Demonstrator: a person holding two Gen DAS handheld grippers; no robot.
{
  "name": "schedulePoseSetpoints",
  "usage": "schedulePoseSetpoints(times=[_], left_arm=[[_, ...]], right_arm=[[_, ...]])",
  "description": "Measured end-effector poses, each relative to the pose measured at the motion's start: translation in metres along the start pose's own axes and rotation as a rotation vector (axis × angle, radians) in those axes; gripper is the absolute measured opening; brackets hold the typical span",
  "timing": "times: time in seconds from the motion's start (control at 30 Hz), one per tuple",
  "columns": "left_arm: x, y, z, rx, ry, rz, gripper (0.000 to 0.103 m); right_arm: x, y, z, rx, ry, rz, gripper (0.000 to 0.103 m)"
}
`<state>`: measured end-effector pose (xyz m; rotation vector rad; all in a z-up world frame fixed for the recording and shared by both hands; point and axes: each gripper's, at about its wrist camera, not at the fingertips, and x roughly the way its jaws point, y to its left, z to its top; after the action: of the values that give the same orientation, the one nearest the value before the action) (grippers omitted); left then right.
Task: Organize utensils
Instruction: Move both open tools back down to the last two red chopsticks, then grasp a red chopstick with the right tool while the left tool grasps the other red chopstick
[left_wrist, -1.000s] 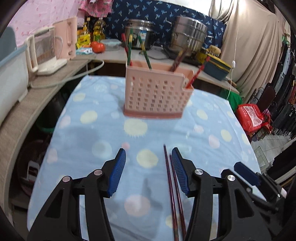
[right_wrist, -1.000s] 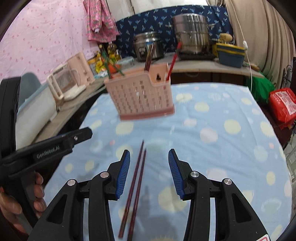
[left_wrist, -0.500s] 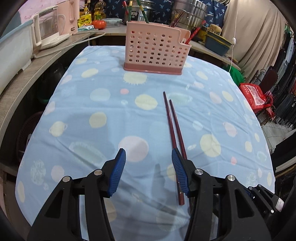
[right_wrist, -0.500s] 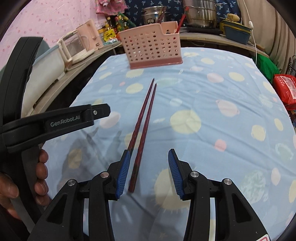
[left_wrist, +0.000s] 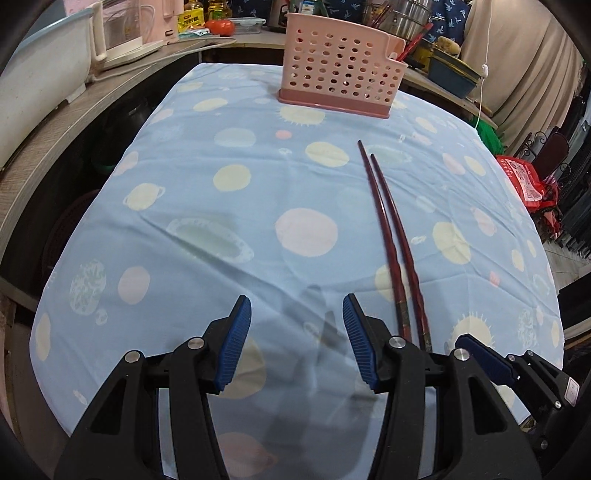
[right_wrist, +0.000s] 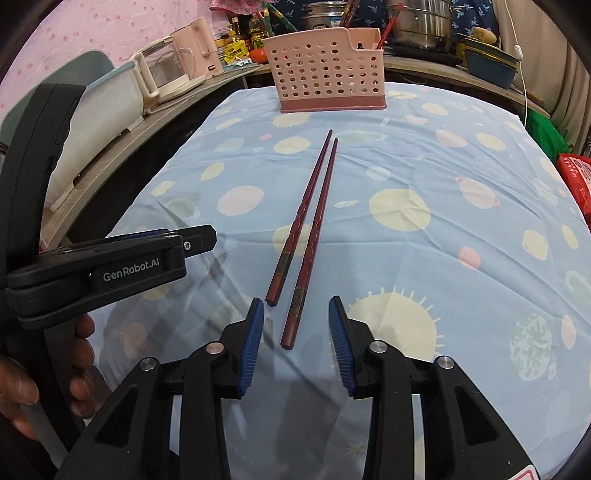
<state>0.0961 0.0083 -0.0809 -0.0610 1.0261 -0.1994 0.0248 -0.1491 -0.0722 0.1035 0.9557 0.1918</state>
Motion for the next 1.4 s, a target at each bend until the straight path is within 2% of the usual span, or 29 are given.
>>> schedulePoseSetpoints(times=[0.37, 0.8, 1.03, 1.4], left_arm=[[0.001, -0.002, -0.007, 0.009, 0.013, -0.003, 0.049], [0.008, -0.01, -0.008, 0.026, 0.033, -0.008, 0.049], [0.009, -0.012, -0.008, 0.03, 0.038, -0.008, 0.049], [0.009, -0.032, -0.011, 0.067, 0.047, -0.048, 0.051]], right_arm=[[0.007, -0.002, -0.005, 0.009, 0.022, -0.007, 0.022], [0.012, -0.004, -0.003, 0.012, 0.016, -0.012, 0.02], [0.014, -0.011, -0.002, 0.035, 0.013, -0.02, 0.008], [0.01, -0.028, -0.004, 0.095, -0.01, -0.047, 0.007]])
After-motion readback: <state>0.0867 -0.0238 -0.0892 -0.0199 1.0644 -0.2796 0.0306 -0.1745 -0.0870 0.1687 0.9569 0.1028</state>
